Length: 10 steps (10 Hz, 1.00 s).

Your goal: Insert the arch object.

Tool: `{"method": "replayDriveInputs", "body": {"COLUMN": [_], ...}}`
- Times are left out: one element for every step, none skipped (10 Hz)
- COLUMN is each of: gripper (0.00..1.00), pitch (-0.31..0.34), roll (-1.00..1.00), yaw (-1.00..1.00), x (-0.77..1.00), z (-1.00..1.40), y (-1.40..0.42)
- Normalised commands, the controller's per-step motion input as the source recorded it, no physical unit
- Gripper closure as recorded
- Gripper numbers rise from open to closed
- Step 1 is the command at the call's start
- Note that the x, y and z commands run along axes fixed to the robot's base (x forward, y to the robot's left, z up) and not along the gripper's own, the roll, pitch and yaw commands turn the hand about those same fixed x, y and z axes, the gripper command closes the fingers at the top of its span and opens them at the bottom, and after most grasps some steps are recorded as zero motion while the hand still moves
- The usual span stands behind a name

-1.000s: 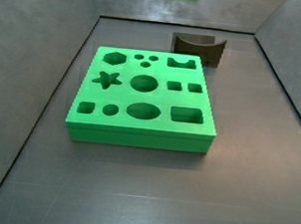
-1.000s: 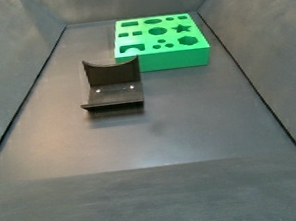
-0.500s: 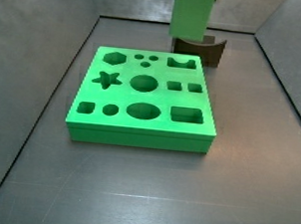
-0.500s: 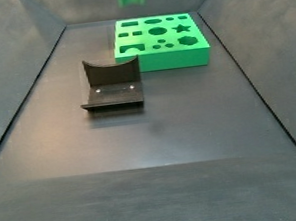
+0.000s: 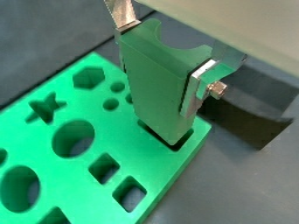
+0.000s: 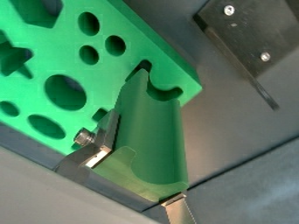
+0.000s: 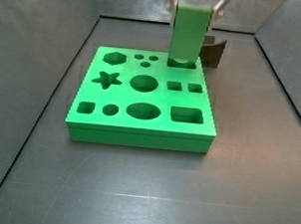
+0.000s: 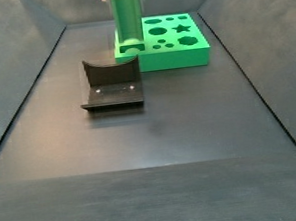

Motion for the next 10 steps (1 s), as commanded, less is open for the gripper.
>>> {"method": "replayDriveInputs", "body": {"gripper": [1.00,1.00,1.00,1.00,1.00,1.00,1.00,1.00,1.00,1.00], "pitch": [-0.044,-0.024,-0.020,-0.033,-0.070,-0.156,-0.116,-0.069,-0.080,-0.051], "roll": [0.07,0.04,0.03,0.09,0.12,0.08,0.04,0.03,0.00,-0.07], "yaw": [0.21,0.12,0.11,0.26,0.38,0.35,0.30,0.19,0.00,0.00], "x": [0.04,0.00,0.00,0.08,0.13,0.03,0.00,0.00,0.00,0.07], "z": [-0.42,-0.40,-0.39,-0.45,-0.57,-0.85,-1.00,-1.00,-1.00,-0.79], "y": [0.00,0.08,0.12,0.19,0.22,0.19,0.08,0.00,-0.18,0.00]}}
